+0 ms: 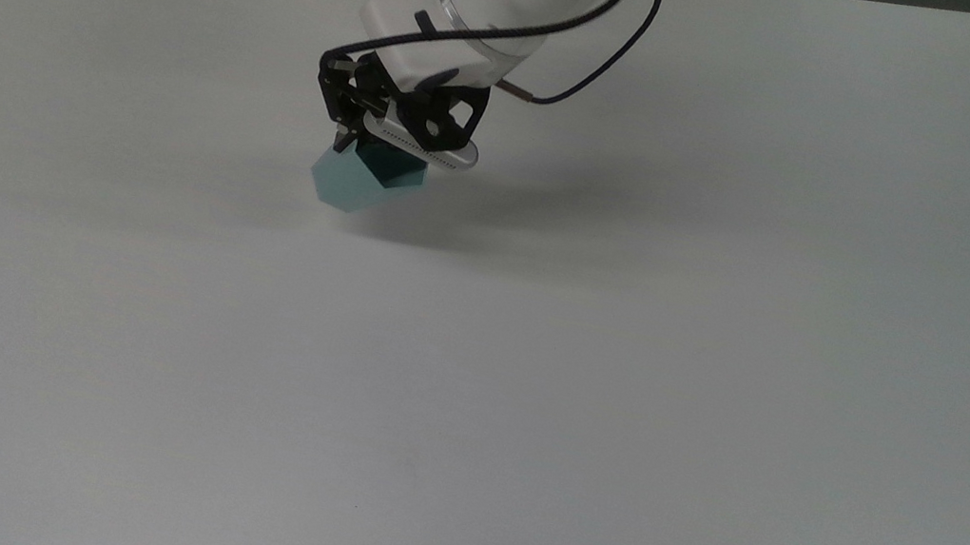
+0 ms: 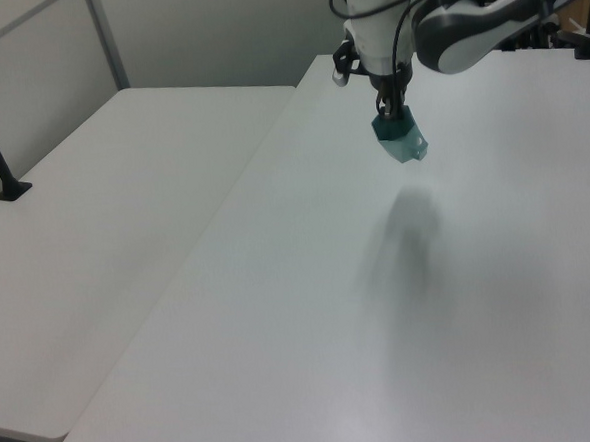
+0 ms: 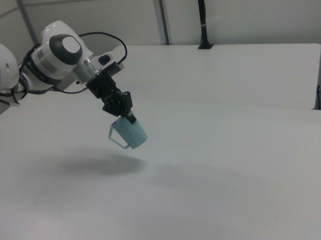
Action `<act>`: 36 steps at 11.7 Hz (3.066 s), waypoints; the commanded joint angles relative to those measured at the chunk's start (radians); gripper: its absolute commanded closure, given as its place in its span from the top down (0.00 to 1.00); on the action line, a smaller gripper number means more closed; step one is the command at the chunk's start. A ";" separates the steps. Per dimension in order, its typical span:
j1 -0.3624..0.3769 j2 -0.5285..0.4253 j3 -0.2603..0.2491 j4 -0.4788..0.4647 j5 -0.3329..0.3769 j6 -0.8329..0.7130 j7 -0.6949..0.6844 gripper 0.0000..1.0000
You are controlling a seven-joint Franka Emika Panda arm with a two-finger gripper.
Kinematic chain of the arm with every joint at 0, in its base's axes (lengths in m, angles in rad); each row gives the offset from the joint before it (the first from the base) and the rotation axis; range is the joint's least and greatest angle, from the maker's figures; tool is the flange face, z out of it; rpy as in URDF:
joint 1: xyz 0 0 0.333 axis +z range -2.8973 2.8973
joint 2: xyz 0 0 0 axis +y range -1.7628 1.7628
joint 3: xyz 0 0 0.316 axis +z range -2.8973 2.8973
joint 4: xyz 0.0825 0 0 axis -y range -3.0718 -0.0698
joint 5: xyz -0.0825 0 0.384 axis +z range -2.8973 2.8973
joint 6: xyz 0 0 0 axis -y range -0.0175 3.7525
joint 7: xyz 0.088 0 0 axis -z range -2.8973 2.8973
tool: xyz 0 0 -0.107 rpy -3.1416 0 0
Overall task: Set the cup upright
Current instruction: 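Lift the cup and rotate it so its opening faces up, then lower the upright cup onto the table, then open the gripper and raise it away from the cup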
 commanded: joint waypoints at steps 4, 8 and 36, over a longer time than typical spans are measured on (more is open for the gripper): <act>-0.143 -0.214 0.004 -0.141 0.485 0.057 -0.214 0.00; -0.165 -0.208 0.002 -0.311 0.545 0.347 -0.129 0.00; -0.310 -0.330 -0.039 -0.016 0.581 -0.177 -0.497 1.00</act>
